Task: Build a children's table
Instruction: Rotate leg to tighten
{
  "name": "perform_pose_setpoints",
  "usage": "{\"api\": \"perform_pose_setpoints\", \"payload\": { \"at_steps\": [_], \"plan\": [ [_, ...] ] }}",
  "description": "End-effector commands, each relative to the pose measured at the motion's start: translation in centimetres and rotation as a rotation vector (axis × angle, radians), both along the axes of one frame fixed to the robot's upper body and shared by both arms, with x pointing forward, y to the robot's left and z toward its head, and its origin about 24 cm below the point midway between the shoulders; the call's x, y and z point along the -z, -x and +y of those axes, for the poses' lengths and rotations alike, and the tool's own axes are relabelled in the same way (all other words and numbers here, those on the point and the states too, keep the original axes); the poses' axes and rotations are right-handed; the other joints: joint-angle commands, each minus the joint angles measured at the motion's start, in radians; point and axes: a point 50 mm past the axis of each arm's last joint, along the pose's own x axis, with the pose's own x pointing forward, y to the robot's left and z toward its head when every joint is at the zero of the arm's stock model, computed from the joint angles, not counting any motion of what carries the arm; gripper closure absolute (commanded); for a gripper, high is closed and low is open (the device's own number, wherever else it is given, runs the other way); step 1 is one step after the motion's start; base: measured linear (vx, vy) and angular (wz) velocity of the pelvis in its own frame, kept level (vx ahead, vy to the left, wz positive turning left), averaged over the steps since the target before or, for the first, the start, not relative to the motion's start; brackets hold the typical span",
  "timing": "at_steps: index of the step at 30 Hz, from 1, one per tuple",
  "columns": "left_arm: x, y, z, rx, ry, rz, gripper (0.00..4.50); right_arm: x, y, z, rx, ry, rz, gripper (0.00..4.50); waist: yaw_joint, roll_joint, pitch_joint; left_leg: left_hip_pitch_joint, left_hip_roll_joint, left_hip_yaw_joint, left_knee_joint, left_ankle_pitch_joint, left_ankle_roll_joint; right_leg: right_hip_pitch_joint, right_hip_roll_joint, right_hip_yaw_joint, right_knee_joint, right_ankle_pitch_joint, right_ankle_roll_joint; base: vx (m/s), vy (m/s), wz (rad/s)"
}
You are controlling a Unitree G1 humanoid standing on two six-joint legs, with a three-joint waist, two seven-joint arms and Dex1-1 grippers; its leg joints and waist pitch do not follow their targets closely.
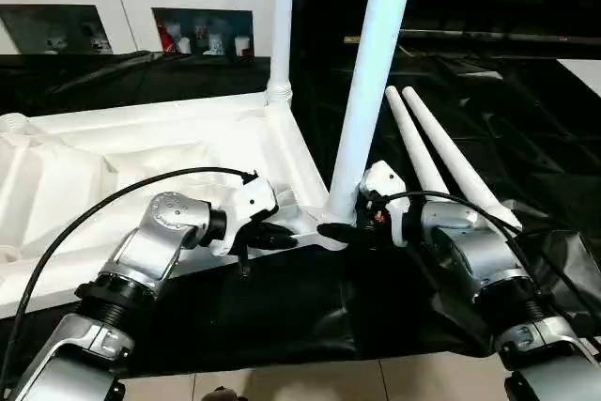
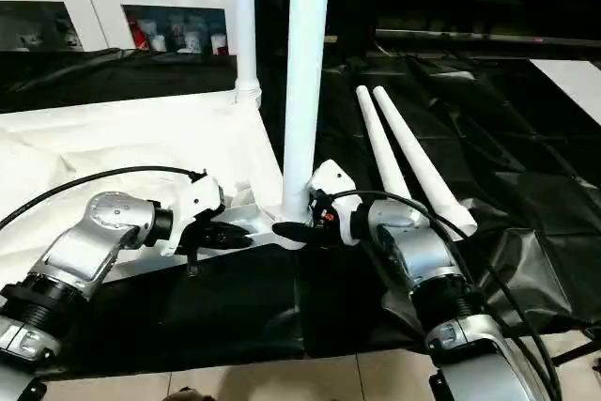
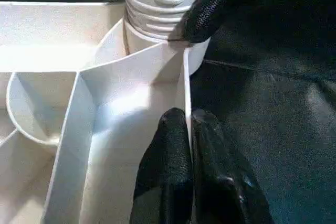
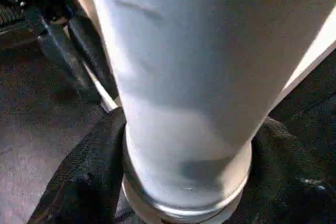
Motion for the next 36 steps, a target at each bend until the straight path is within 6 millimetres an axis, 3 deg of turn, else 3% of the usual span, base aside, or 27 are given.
{"api": "perform_pose_setpoints", "payload": {
  "at_steps": [1, 4, 5, 6, 7, 9, 11, 12, 15, 17, 25, 29, 31, 33, 36],
  "plan": [
    [-0.5, -0.5, -1.5, 0.0, 0.036, -0.027, 4.5, 1.2, -0.5, -0.7, 0.168, 0.006, 0.036, 1.73, -0.002, 0.005, -0.061, 0.017, 0.047, -0.022, -0.069, -0.163, 0.024, 0.048, -0.064, 0.051, -0.064, -0.13, -0.239, 0.0, 0.0, 0.0],
    [-0.4, -1.6, -2.1, -0.116, 0.053, -0.063, 4.5, 2.6, -1.3, -0.7, 0.393, 0.026, 0.092, 1.74, -0.007, 0.003, -0.058, 0.023, 0.047, -0.026, -0.076, -0.227, -0.015, 0.046, -0.066, 0.053, -0.076, -0.232, -0.212, 0.0, 0.0, 0.0],
    [-0.3, -2.1, -2.4, -0.178, 0.062, -0.069, 4.5, 3.1, -1.7, -0.7, 0.511, 0.038, 0.105, 1.74, -0.012, 0.007, -0.056, 0.023, 0.046, -0.026, -0.077, -0.23, -0.02, 0.043, -0.065, 0.054, -0.077, -0.24, -0.212, 0.0, 0.0, 0.0],
    [-0.3, -2.1, -2.4, -0.178, 0.062, -0.069, 4.5, 3.1, -1.7, -0.7, 0.511, 0.038, 0.105, 1.74, -0.018, 0.005, -0.053, 0.026, 0.042, -0.028, -0.08, -0.261, -0.038, 0.04, -0.064, 0.053, -0.084, -0.298, -0.197, 0.0, 0.0, 0.0],
    [0.0, -3.1, -3.0, -0.301, 0.062, -0.081, 4.5, 3.5, -2.2, -0.3, 0.662, 0.035, 0.121, 1.74, -0.019, 0.003, -0.058, 0.025, 0.043, -0.03, -0.078, -0.265, -0.043, 0.045, -0.069, 0.053, -0.084, -0.313, -0.189, 0.0, 0.0, 0.0],
    [0.3, -4.1, -3.7, -0.458, 0.056, -0.092, 4.5, 3.8, -2.5, 0.4, 0.782, 0.021, 0.141, 1.74, -0.026, 0.004, -0.054, 0.028, 0.041, -0.027, -0.078, -0.274, -0.048, 0.035, -0.065, 0.054, -0.089, -0.325, -0.182, 0.0, 0.0, 0.0],
    [0.4, -4.3, -4.2, -0.498, 0.052, -0.096, 4.5, 3.8, -2.7, 1.0, 0.8, 0.009, 0.14, 1.74, -0.022, 0.003, -0.058, 0.031, 0.04, -0.028, -0.075, -0.273, -0.041, 0.036, -0.067, 0.054, -0.093, -0.331, -0.176, 0.0, 0.0, 0.0],
    [0.4, -4.4, -4.8, -0.519, 0.048, -0.108, 4.5, 3.6, -2.8, 1.5, 0.809, -0.005, 0.132, 1.74, -0.024, 0.001, -0.058, 0.023, 0.042, -0.028, -0.075, -0.259, -0.03, 0.04, -0.068, 0.054, -0.09, -0.305, -0.179, 0.0, 0.0, 0.0],
    [0.5, -4.1, -6.0, -0.486, 0.038, -0.122, 4.5, 3.3, -3.0, 2.7, 0.783, -0.038, 0.123, 1.74, -0.02, -0.002, -0.062, 0.018, 0.04, -0.026, -0.073, -0.217, 0.005, 0.045, -0.067, 0.053, -0.085, -0.246, -0.182, 0.0, 0.0, 0.0],
    [0.6, -4.0, -6.3, -0.469, 0.032, -0.132, 4.5, 3.2, -3.1, 2.9, 0.77, -0.042, 0.115, 1.18, -0.02, -0.002, -0.062, 0.015, 0.04, -0.025, -0.072, -0.198, 0.019, 0.046, -0.066, 0.051, -0.082, -0.221, -0.186, 0.0, 0.0, 0.0],
    [0.8, -3.7, -6.2, -0.412, 0.034, -0.139, 4.5, 2.2, -3.7, 3.4, 0.748, -0.07, 0.053, 0.62, -0.025, 0.0, -0.057, 0.017, 0.042, -0.028, -0.077, -0.258, 0.01, 0.04, -0.068, 0.051, -0.093, -0.314, -0.169, 0.0, 0.0, 0.0],
    [0.2, -3.5, -5.0, -0.341, 0.052, -0.164, 4.5, 0.6, -4.1, 2.8, 0.583, -0.056, -0.082, 0.26, -0.025, -0.003, -0.061, 0.01, 0.042, -0.029, -0.075, -0.231, 0.024, 0.046, -0.068, 0.05, -0.087, -0.272, -0.175, 0.0, 0.0, 0.0],
    [-0.1, -3.1, -4.3, -0.259, 0.072, -0.162, 4.5, 0.1, -3.8, 2.0, 0.444, -0.014, -0.111, 0.21, -0.026, -0.003, -0.064, 0.004, 0.041, -0.025, -0.069, -0.176, 0.05, 0.051, -0.066, 0.051, -0.076, -0.182, -0.196, 0.0, 0.0, 0.0],
    [-0.3, -2.8, -3.7, -0.203, 0.083, -0.15, 4.5, 0.0, -3.4, 1.1, 0.34, 0.027, -0.113, 0.21, -0.023, -0.002, -0.063, 0.008, 0.041, -0.022, -0.066, -0.155, 0.073, 0.05, -0.064, 0.051, -0.073, -0.143, -0.218, 0.0, 0.0, 0.0],
    [-0.5, -2.2, -3.1, -0.127, 0.096, -0.134, 4.5, -0.1, -2.9, 0.0, 0.243, 0.067, -0.109, 0.21, -0.019, 0.002, -0.064, 0.01, 0.044, -0.022, -0.065, -0.139, 0.079, 0.051, -0.063, 0.051, -0.068, -0.117, -0.234, 0.0, 0.0, 0.0]
  ]
}}
